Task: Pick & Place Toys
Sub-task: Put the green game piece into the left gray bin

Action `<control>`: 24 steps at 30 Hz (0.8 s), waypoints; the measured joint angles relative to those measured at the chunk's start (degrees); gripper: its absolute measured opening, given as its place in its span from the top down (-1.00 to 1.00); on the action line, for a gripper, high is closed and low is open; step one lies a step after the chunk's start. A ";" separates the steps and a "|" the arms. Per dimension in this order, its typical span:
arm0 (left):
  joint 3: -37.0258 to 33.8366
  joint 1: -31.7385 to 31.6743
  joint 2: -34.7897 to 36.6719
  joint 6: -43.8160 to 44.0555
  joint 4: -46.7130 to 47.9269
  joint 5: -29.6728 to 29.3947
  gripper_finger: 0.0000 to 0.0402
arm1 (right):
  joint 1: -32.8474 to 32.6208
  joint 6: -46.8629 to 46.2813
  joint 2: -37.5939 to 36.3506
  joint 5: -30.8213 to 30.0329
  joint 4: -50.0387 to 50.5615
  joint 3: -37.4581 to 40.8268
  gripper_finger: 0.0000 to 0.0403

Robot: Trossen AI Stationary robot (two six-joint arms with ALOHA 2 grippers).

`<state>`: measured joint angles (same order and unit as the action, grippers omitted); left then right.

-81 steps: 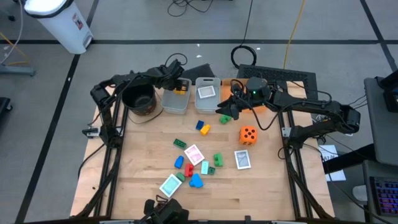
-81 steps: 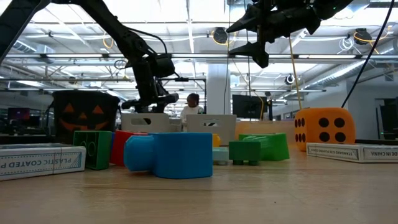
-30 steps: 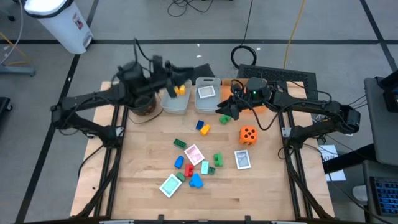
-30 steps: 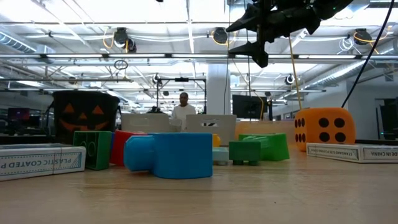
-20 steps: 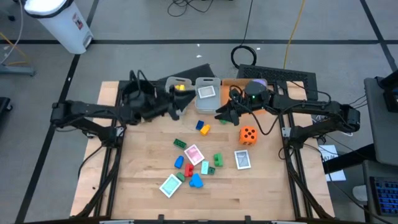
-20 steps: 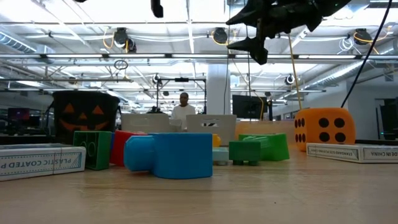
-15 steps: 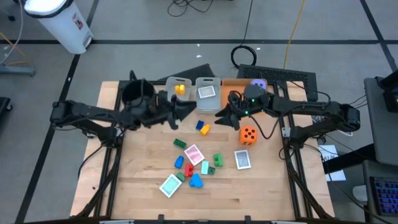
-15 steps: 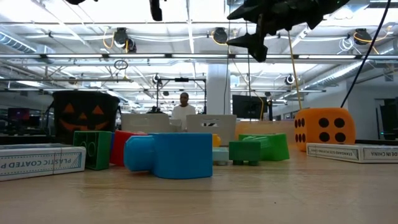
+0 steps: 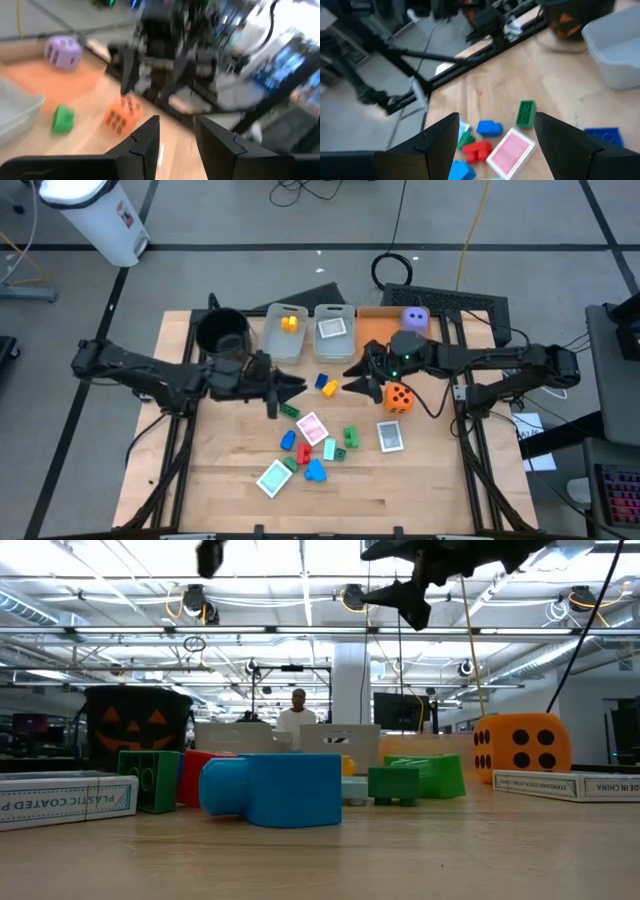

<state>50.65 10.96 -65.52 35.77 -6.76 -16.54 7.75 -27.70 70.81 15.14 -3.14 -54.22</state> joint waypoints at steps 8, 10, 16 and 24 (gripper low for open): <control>13.22 4.11 1.38 -7.62 25.83 -0.02 0.37 | -5.05 -0.09 0.00 -9.45 -14.74 0.00 -0.25; 15.49 4.41 1.22 -10.60 27.92 0.22 0.37 | -6.84 -0.09 0.00 -13.22 -18.15 0.00 -0.25; 16.52 4.57 0.98 -14.70 30.20 4.56 0.37 | -13.56 -1.06 0.00 -22.99 -20.13 0.00 -0.25; 16.54 4.54 0.02 -11.71 38.45 7.47 0.37 | -23.11 3.18 2.04 -36.50 -12.32 -2.56 -0.25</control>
<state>67.20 15.51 -65.50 24.06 31.69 -9.07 -15.36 -24.52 72.85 -21.36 -15.46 -56.77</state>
